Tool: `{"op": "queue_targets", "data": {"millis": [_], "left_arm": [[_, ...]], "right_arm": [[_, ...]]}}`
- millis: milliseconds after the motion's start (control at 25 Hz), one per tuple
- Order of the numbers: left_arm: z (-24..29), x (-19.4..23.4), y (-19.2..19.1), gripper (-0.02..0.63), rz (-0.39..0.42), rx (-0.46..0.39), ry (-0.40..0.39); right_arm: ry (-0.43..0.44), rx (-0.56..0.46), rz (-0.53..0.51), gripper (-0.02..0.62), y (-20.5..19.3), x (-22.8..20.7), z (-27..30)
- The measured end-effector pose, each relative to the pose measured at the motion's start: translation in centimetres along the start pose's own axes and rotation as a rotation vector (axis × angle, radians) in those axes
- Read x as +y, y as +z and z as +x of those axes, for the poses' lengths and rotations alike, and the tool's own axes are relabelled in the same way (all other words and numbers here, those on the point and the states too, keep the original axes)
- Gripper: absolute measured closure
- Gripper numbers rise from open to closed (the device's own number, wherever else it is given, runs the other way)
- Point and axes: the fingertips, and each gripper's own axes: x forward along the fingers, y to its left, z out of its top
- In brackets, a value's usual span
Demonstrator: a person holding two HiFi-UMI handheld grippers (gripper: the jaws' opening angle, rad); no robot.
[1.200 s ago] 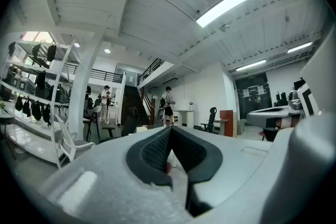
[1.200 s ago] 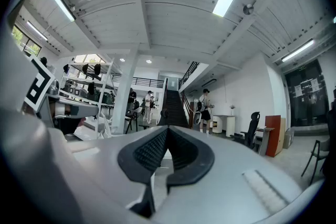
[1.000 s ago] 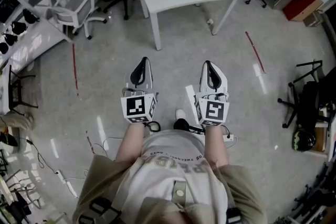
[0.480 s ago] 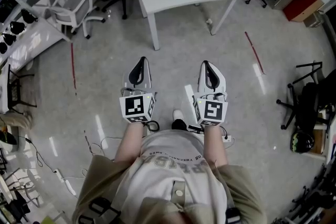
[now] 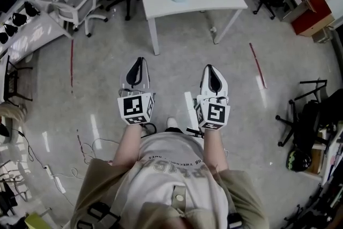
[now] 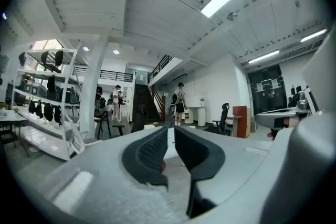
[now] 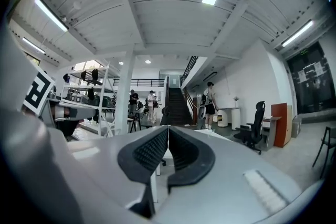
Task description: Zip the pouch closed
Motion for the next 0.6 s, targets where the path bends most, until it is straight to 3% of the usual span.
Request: {"op": "queue_targets", "data": {"millis": [40, 120, 240, 600], "left_arm": [[0.4, -0.2, -0.3, 0.53, 0.0, 0.011, 0.009], [1.1, -0.5, -0.8, 0.441, -0.013, 0.036, 0.02], [1.9, -0.7, -1.2, 0.397, -0.036, 0.058, 0.039], [3.5, -1.0, -1.6, 0.394, -0.012, 0.091, 0.069]], "right_arm": [[0.014, 0.004, 0.004, 0.59, -0.2, -0.5, 0.3], [0.049, 0.011, 0.021, 0.458, -0.5, -1.2, 0.9], [0.072, 0.017, 0.031, 0.411, -0.7, -2.2, 1.8], [0.062, 0.038, 0.05, 0.399, -1.8, -4.5, 3.8]]}}
